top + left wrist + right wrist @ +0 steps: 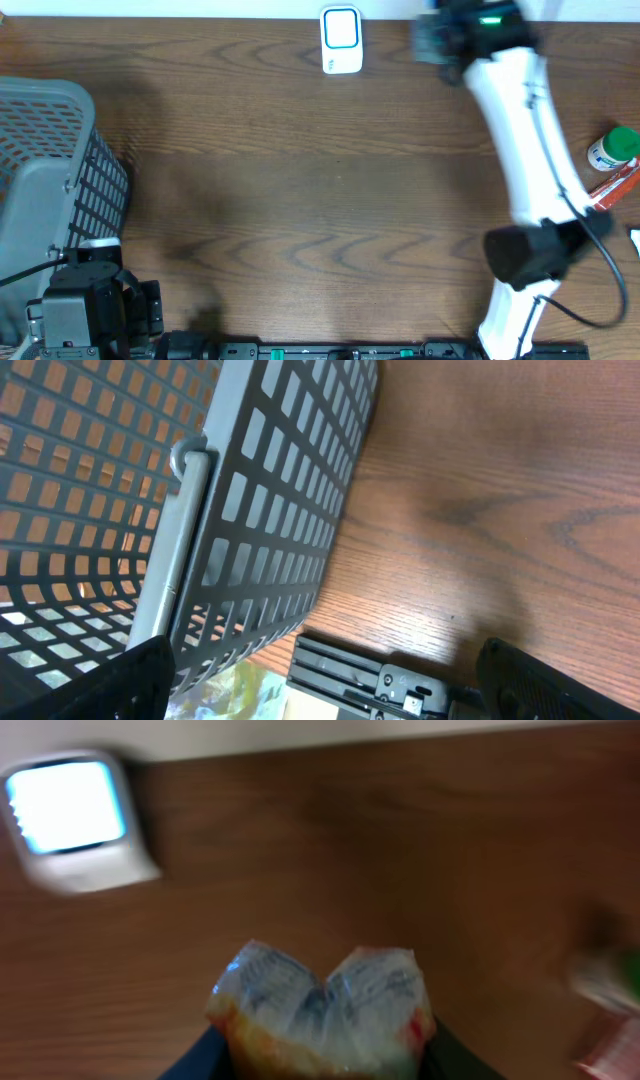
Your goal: Scan the item barcode
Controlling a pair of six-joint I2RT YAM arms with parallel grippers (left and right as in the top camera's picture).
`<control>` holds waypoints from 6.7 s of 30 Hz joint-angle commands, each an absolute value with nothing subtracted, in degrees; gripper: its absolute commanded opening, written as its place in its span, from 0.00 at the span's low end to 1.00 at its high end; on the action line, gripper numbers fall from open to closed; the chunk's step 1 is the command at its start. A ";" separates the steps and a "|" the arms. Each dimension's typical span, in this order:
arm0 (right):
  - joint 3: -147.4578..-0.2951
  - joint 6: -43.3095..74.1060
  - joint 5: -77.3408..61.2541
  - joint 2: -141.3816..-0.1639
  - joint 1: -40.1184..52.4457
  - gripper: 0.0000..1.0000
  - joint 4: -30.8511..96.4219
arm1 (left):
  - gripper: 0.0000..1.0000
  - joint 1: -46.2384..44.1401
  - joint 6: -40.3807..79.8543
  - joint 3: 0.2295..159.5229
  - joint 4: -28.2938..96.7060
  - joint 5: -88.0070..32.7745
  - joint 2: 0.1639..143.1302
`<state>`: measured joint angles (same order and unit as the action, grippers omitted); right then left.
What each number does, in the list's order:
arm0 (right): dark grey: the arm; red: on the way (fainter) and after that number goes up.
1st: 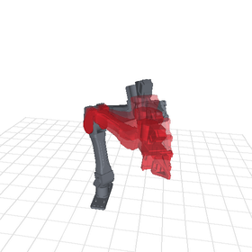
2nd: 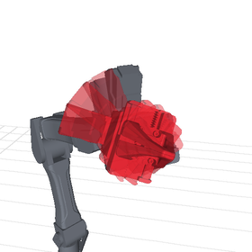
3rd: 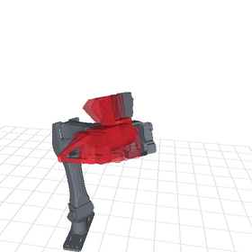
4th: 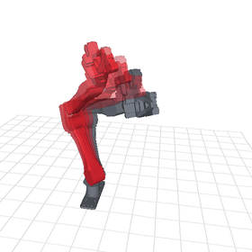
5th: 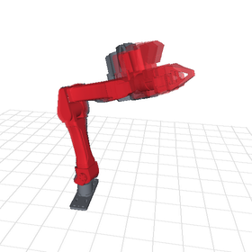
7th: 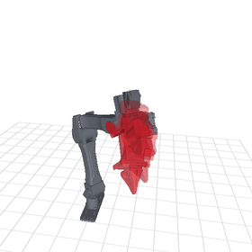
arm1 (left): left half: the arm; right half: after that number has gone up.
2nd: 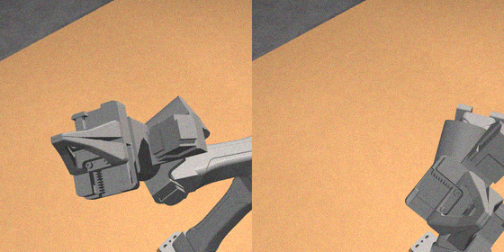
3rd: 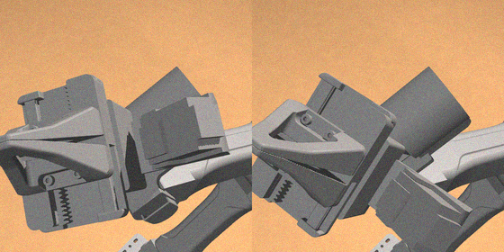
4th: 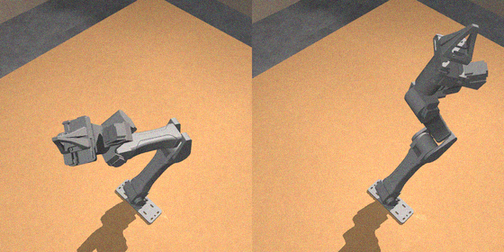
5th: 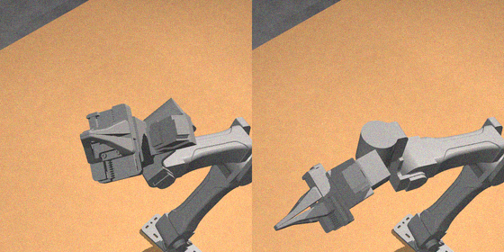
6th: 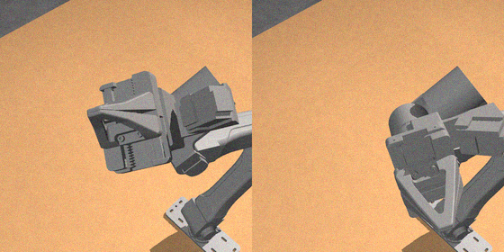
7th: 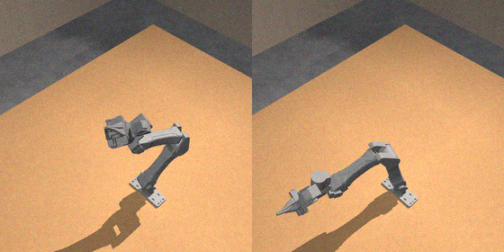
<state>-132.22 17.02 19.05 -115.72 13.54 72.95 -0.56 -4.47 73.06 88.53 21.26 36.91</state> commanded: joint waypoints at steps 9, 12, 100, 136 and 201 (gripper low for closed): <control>-124.27 24.67 23.07 -118.04 -9.98 0.34 78.35 | 0.96 -0.78 -4.19 73.34 88.68 21.43 36.84; -117.19 24.64 20.60 -118.10 -14.79 0.37 72.90 | 0.96 -0.80 -4.19 73.34 88.66 21.43 36.84; -47.44 -8.43 1.65 -0.60 9.52 0.99 34.50 | 0.96 -0.78 -4.19 73.34 88.66 21.43 36.84; -0.32 1.23 -0.03 -0.32 -1.17 0.99 4.29 | 0.96 -0.78 -4.19 73.34 88.66 21.43 36.86; -0.32 1.23 -0.03 -0.34 -1.17 0.99 4.29 | 0.96 -0.84 -2.74 2.07 4.10 5.65 0.10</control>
<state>-0.40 0.47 -0.34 -0.69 -0.82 4.08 -0.60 -0.86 4.51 4.45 3.25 0.62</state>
